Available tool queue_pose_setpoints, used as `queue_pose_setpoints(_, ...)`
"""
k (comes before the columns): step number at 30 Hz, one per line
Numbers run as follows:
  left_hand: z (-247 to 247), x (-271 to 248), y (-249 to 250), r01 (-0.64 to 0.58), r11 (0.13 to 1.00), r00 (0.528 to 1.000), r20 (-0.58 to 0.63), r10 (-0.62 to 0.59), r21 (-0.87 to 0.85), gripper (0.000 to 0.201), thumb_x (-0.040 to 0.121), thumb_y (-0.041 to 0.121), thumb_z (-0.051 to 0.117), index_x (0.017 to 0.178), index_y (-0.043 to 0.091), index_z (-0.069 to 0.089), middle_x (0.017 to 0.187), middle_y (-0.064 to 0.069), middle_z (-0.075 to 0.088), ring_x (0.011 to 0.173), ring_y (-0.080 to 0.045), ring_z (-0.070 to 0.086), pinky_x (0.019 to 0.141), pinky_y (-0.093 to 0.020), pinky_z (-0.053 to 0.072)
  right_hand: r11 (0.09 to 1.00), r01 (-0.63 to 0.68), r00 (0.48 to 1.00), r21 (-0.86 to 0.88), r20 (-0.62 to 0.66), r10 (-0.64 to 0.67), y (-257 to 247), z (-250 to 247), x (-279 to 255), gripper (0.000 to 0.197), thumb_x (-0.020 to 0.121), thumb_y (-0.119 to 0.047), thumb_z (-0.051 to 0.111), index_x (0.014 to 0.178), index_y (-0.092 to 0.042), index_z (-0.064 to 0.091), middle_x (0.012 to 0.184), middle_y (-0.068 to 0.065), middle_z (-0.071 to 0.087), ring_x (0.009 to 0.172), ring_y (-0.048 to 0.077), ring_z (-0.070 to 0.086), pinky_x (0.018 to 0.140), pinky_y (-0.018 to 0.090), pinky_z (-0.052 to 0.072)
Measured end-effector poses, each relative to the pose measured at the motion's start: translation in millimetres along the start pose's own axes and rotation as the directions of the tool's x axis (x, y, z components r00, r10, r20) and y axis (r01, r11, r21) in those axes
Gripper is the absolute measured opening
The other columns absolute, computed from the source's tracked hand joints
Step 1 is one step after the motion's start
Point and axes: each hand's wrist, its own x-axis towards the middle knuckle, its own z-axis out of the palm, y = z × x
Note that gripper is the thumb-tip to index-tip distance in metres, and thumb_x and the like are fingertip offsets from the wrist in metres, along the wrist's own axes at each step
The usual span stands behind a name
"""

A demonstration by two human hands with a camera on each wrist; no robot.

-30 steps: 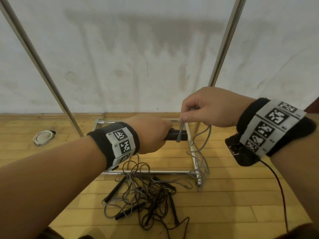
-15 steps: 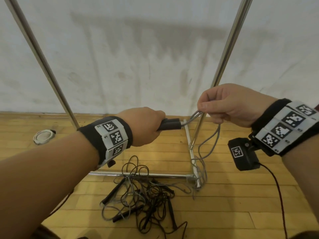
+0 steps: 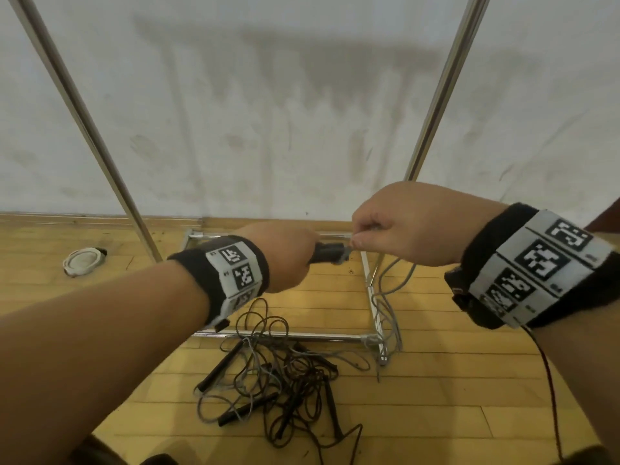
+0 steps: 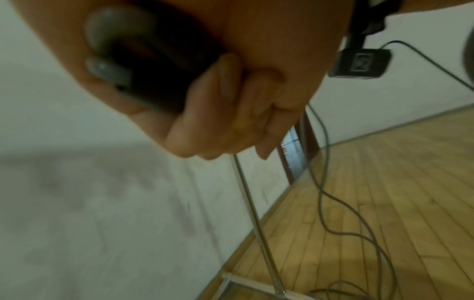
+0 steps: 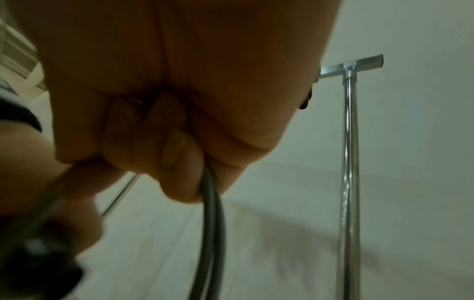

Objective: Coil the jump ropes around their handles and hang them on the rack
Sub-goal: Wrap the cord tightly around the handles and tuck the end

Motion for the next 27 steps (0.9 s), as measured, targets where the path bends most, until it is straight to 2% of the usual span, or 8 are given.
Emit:
queue_pose_setpoints(5,-6.0,-15.2,14.1,-0.239,0.968,0.962,-0.115,0.247,0.080,0.023,0.104,0.037,0.054,0.093,0.038,0.034,0.073,0.011,0.051,0.059,-0.004,0.047,0.050,-0.024,0.027,0.955,-0.018,1.000,0.296,0.010,0.016,31.3,-3.0,-5.0,0.023,0.095,-0.045,0.064,0.085,-0.028,0.076,0.070,-0.001,0.066,0.063,0.013,0.057,0.066,0.032,0.046)
queue_pose_setpoints(7,-12.2,-21.3,14.4,-0.303,0.952,0.940,-0.183,0.288,-0.054,0.025,0.104,0.045,0.054,0.085,0.038,0.039,0.071,0.013,0.053,0.058,-0.004,0.052,0.051,-0.021,0.029,0.751,-0.027,1.000,0.659,0.025,0.014,42.4,7.2,-6.1,0.023,0.095,-0.033,0.068,0.082,-0.015,0.074,0.063,0.007,0.051,0.055,0.018,0.045,0.060,0.032,0.041)
queue_pose_setpoints(10,-25.7,-26.7,14.5,-0.337,0.894,0.927,-0.270,0.260,-0.296,0.022,0.098,0.050,0.058,0.082,0.039,0.048,0.068,0.013,0.060,0.066,0.005,0.057,0.051,-0.015,0.034,0.235,-0.059,0.998,0.970,0.060,0.003,48.2,24.9,-3.2,0.025,0.093,-0.026,0.064,0.082,-0.004,0.061,0.058,0.004,0.036,0.050,0.016,0.030,0.054,0.031,0.031)
queue_pose_setpoints(15,-35.7,-16.3,9.5,-0.260,0.682,0.932,-0.364,-0.009,-0.684,0.025,0.100,0.035,0.066,0.079,0.033,0.053,0.053,0.019,0.056,0.042,-0.001,0.046,0.044,-0.012,0.037,-0.043,-0.070,0.997,0.997,0.071,0.034,31.3,47.6,10.7,0.032,0.098,-0.041,0.055,0.082,-0.014,0.060,0.058,-0.002,0.032,0.050,0.014,0.022,0.048,0.028,0.026)
queue_pose_setpoints(18,-38.9,0.0,-7.6,-0.027,0.590,0.934,-0.231,-0.273,-0.807,0.020,0.100,0.029,0.064,0.083,0.023,0.056,0.062,0.006,0.052,0.046,-0.013,0.045,0.046,-0.027,0.041,0.054,-0.144,0.983,0.988,0.136,0.119,23.8,54.2,13.4,0.039,0.108,-0.038,0.043,0.085,-0.011,0.060,0.060,0.000,0.030,0.050,0.014,0.021,0.046,0.029,0.018)
queue_pose_setpoints(20,-36.7,8.6,-18.8,0.142,0.665,0.927,-0.138,-0.349,-0.733,0.017,0.100,0.027,0.061,0.086,0.018,0.057,0.068,-0.002,0.053,0.051,-0.019,0.047,0.047,-0.028,0.042,0.261,-0.221,0.969,0.940,0.180,0.171,17.4,52.7,13.4,0.039,0.110,-0.034,0.041,0.090,-0.008,0.061,0.060,0.000,0.034,0.049,0.014,0.024,0.045,0.028,0.020)
queue_pose_setpoints(24,-21.0,18.9,-28.0,0.293,0.898,0.942,-0.064,-0.330,-0.327,0.016,0.104,0.023,0.054,0.093,0.014,0.060,0.074,-0.001,0.059,0.058,-0.016,0.054,0.050,-0.027,0.038,0.850,-0.211,0.977,0.483,0.108,0.181,-3.0,32.6,12.0,0.030,0.106,-0.035,0.046,0.097,-0.019,0.070,0.067,-0.009,0.057,0.056,0.007,0.051,0.050,0.022,0.039)
queue_pose_setpoints(27,-4.0,17.3,-18.6,0.280,0.958,0.960,0.008,-0.280,-0.066,0.009,0.104,0.022,0.053,0.099,0.018,0.059,0.081,0.001,0.061,0.063,-0.013,0.056,0.050,-0.026,0.036,0.967,-0.104,0.993,0.233,0.080,0.087,-14.7,18.0,9.3,0.028,0.105,-0.037,0.047,0.099,-0.023,0.071,0.086,0.000,0.067,0.079,0.017,0.062,0.072,0.032,0.048)
